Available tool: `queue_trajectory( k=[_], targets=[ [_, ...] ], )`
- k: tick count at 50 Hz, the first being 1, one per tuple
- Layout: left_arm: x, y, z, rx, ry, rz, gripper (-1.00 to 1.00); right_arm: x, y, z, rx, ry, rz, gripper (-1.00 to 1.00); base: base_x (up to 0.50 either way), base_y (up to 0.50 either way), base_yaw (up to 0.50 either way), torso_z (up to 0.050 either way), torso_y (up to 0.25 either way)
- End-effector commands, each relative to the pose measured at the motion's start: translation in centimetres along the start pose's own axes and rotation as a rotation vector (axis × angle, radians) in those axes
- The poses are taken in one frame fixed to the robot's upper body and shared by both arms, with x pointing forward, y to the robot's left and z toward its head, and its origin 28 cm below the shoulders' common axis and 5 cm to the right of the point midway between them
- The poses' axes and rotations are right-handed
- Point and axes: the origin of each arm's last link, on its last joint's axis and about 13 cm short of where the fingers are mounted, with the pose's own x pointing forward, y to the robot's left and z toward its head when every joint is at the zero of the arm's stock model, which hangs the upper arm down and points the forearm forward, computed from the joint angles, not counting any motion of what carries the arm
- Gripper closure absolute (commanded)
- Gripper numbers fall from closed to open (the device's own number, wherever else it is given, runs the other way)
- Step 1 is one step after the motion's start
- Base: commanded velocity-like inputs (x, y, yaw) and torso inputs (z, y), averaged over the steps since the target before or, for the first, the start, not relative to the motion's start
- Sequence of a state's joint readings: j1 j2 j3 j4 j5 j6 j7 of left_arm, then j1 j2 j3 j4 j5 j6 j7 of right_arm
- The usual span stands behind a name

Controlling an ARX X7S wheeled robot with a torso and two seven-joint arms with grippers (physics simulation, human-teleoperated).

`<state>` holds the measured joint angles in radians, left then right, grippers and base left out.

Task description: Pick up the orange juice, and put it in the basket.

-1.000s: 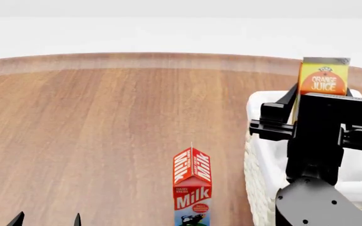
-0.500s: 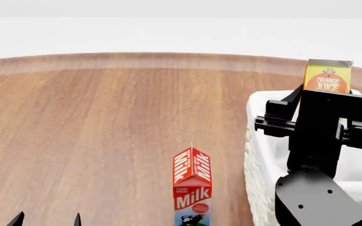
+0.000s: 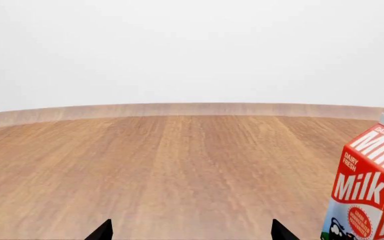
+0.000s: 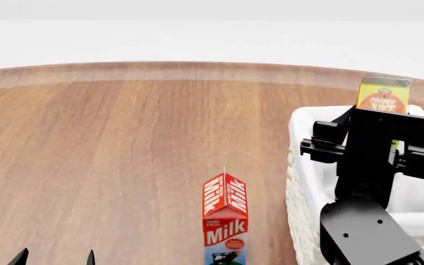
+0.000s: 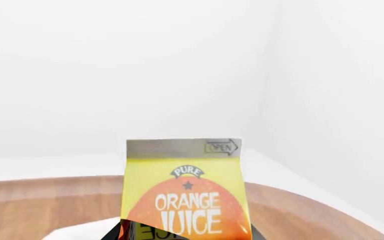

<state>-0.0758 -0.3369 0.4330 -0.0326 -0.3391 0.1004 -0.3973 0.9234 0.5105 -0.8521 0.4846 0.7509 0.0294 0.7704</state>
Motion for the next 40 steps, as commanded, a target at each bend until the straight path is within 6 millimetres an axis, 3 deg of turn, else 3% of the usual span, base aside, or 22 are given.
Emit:
queue_trajectory(
  k=[1,32,33,40],
  targets=[
    [0.00,0.00,0.00,0.000,0.000,0.000,-1.00,0.79,0.23,-0.21,-0.040,-0.028,-0.008,1.00,0.00,0.00,0.00,0.000,0.000],
    [0.00,0.00,0.00,0.000,0.000,0.000,-1.00,1.17,0.50,-1.19,-0.044,-0.020,0.002,1.00,0.00,0.00,0.00,0.000,0.001],
    [0.00,0.00,0.00,0.000,0.000,0.000,-1.00,1.12,0.52,-1.18,-0.043,-0.018,0.003,-1.00,0.00,0.00,0.00,0.000,0.000],
    [0.00,0.00,0.00,0.000,0.000,0.000,-1.00,0.94,0.49,-1.04,-0.046,-0.024,0.004,-1.00,0.00,0.00,0.00,0.000,0.000]
  ],
)
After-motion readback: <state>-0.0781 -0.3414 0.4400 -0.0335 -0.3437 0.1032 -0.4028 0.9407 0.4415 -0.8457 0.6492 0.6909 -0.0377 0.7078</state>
